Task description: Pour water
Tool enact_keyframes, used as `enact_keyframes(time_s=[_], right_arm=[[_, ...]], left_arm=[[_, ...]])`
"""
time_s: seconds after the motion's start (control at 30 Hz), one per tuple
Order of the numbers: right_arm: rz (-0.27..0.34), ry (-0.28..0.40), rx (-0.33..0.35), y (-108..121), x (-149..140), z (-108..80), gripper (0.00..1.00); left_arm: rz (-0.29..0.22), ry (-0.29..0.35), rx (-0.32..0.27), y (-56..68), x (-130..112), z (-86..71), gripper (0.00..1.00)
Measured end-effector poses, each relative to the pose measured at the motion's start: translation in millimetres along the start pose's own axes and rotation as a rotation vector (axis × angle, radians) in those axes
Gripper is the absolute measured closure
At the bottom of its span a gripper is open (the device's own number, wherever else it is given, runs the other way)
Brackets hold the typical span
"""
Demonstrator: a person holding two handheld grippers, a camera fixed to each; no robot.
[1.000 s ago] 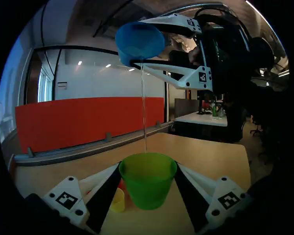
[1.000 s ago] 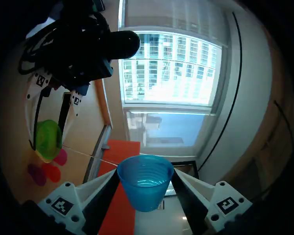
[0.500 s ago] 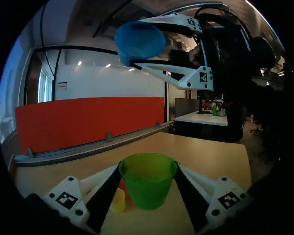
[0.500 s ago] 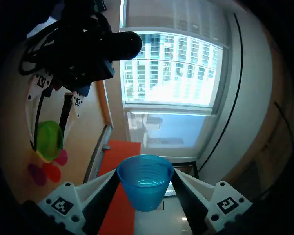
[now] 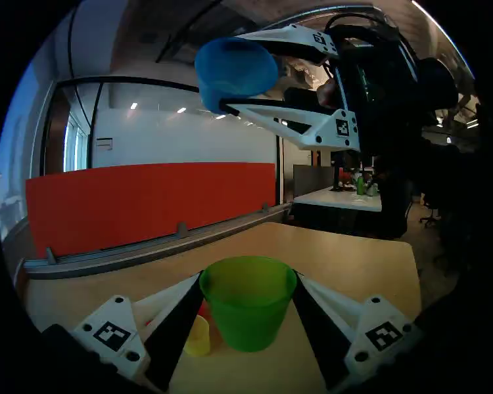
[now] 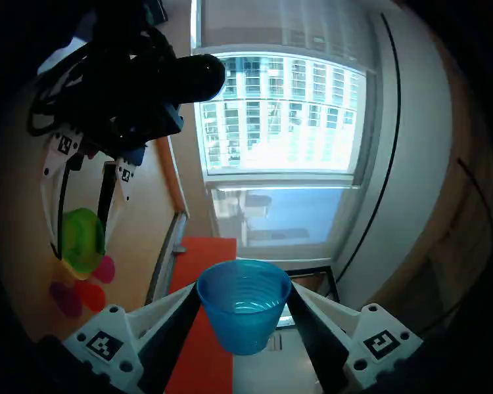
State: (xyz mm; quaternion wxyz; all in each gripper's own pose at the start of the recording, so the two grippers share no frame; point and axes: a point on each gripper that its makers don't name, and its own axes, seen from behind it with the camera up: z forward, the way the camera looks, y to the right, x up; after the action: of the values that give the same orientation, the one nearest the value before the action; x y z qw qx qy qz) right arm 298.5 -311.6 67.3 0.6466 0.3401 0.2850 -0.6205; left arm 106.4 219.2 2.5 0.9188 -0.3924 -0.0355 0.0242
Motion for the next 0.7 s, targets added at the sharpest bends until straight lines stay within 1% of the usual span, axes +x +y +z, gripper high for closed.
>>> enact_keyframes(time_s=[0.13, 0.3, 0.43, 0.7], right_arm=[[0.075, 0.006, 0.002, -0.7, -1.5, -1.1, 0.09], [0.193, 0.015, 0.004, 0.1, -1.4, -3.0, 0.09], [0.311, 0.025, 0.012, -1.7, 0.1, -4.6, 0.09], [0.565, 0.046, 0.034, -9.6, 7.8, -8.6, 0.09]], left_arm=[[0.002, 0.001, 0.001, -0.7, 0.6, -0.3, 0.12], [0.002, 0.003, 0.004, -2.2, 1.8, -0.7, 0.12], [0.002, 0.006, 0.007, -3.2, 3.1, -1.2, 0.12], [0.005, 0.008, 0.009, -3.9, 4.0, -3.3, 0.12]])
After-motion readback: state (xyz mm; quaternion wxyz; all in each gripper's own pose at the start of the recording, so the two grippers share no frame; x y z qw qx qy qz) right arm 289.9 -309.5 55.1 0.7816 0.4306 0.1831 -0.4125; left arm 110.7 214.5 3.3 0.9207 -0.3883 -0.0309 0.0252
